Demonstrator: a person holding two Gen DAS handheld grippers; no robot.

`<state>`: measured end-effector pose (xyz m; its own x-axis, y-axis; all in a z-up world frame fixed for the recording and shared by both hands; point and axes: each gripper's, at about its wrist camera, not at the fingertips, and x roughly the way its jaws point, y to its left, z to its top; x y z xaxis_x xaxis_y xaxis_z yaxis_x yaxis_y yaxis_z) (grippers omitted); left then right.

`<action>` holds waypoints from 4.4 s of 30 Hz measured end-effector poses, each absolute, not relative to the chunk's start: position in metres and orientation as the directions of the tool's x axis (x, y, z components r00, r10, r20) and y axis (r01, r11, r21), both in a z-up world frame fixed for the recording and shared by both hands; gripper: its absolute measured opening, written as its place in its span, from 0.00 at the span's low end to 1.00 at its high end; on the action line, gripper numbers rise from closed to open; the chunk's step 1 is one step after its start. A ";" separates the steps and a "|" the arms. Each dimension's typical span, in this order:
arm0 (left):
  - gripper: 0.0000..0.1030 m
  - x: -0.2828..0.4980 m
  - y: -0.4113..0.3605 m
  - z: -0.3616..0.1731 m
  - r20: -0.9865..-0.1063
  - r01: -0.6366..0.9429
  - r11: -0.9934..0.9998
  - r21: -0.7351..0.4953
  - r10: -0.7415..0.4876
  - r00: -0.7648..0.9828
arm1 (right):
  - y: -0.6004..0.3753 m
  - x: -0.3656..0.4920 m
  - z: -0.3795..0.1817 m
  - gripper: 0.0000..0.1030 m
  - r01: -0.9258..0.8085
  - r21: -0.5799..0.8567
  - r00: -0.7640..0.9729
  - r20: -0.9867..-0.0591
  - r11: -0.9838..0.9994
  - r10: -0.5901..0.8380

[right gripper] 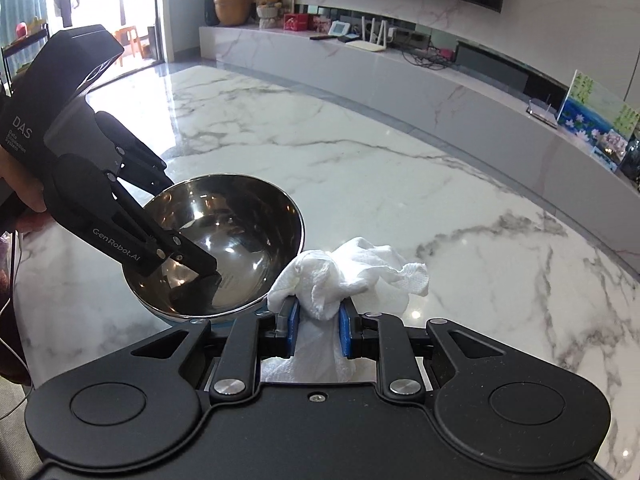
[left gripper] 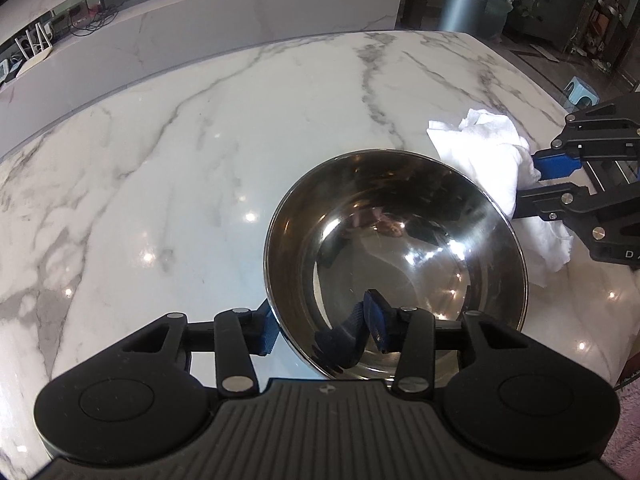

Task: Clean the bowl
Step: 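Rub the tissue along the bowl's outer wall with the right gripper while the left gripper tilts the bowl, then wipe the blue outer wall with the right gripper's tissue while the left gripper holds the rim, then keep rubbing the tissue against the bowl's outer wall with the right gripper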

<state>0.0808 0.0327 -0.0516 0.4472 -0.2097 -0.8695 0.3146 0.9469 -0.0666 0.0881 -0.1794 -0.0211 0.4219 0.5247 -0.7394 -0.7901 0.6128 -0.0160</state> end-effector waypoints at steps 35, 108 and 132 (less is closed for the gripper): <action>0.46 0.086 0.043 -0.058 -0.886 0.163 0.966 -0.201 -0.250 0.390 | -0.152 0.079 -0.056 0.18 -0.832 -0.062 0.355 -0.824 0.552 0.442; 0.39 0.073 0.031 -0.053 -0.818 0.466 0.884 0.042 -0.237 0.524 | -0.195 0.066 -0.026 0.18 -0.783 -0.066 0.447 -0.750 0.618 0.487; 0.39 0.073 0.028 -0.052 -0.828 0.429 0.903 0.026 -0.221 0.515 | -0.169 0.077 -0.052 0.18 -0.822 -0.030 0.341 -0.825 0.568 0.450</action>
<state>0.0727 0.0279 -0.0522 0.5153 -0.2214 -0.8279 0.4293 0.9028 0.0258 0.0767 -0.1685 -0.0519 0.3413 0.4501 -0.8252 -0.8222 0.5684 -0.0301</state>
